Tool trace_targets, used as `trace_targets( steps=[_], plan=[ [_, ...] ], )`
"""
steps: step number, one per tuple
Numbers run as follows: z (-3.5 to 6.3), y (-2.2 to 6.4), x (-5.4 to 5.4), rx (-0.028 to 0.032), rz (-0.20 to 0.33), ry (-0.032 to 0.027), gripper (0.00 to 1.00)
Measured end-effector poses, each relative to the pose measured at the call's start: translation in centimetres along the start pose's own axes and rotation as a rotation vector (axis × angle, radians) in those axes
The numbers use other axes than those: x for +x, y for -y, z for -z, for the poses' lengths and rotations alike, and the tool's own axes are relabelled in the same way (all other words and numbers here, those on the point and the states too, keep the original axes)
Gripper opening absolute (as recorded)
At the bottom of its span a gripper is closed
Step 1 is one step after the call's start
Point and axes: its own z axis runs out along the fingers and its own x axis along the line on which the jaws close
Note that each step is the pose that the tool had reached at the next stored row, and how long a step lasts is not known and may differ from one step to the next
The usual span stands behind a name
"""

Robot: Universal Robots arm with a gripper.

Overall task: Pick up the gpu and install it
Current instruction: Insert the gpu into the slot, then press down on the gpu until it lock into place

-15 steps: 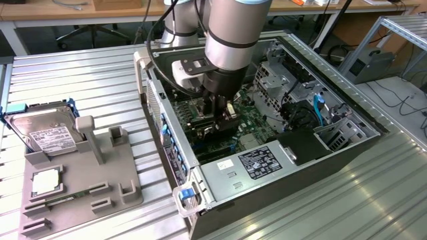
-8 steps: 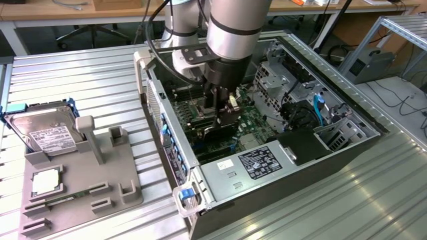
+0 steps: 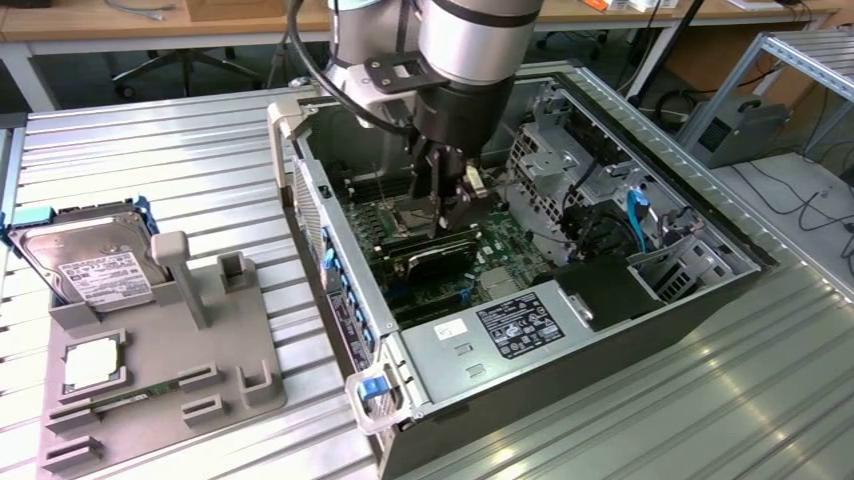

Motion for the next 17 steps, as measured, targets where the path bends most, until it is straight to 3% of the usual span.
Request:
trace_targets(
  steps=[17],
  plan=[
    [0.27,0.01,-0.02,0.0,0.0,0.0,0.58]
  ],
)
